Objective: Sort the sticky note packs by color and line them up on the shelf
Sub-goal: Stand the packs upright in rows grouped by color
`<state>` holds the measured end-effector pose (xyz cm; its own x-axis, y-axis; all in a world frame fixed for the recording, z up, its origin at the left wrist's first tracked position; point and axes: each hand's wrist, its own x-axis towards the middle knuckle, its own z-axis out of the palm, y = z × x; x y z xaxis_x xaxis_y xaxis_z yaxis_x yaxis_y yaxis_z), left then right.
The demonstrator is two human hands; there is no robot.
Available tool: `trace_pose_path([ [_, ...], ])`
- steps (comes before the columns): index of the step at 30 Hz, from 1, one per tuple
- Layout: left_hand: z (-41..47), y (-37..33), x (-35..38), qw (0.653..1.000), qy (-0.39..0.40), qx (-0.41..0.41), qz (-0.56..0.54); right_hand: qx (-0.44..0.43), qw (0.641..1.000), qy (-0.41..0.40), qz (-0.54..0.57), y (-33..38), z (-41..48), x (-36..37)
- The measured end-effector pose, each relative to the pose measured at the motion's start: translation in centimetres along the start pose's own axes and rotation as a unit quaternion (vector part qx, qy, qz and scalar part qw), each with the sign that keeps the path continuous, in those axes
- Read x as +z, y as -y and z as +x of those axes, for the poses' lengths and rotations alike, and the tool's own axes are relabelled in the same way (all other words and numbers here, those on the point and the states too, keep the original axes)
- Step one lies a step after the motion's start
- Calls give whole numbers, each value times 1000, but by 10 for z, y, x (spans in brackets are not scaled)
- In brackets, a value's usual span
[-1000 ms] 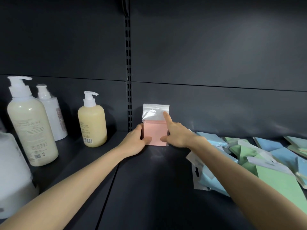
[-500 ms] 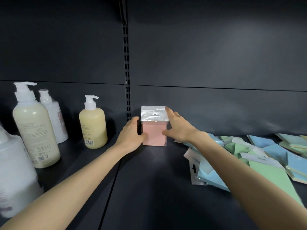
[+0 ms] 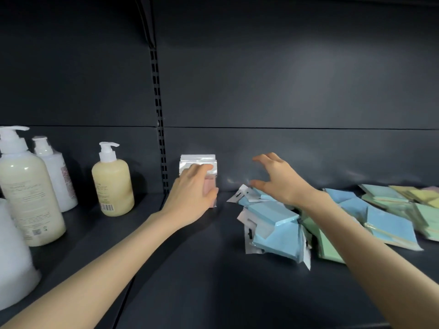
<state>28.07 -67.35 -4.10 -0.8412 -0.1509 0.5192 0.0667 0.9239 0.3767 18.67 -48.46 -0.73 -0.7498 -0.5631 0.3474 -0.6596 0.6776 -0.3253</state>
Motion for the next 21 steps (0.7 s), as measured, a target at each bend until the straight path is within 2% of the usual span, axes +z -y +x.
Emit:
trace_pose_path([
  [4, -4, -28, 18, 999, 36, 5, -31, 10, 1000, 22, -3, -28, -19, -8],
  [10, -4, -60, 52, 990, 110, -52, -76, 13, 996, 81, 22, -70, -36, -17],
  [21, 26, -74, 79, 975, 128, -164, -74, 17, 987, 149, 59, -105, -8, -13],
])
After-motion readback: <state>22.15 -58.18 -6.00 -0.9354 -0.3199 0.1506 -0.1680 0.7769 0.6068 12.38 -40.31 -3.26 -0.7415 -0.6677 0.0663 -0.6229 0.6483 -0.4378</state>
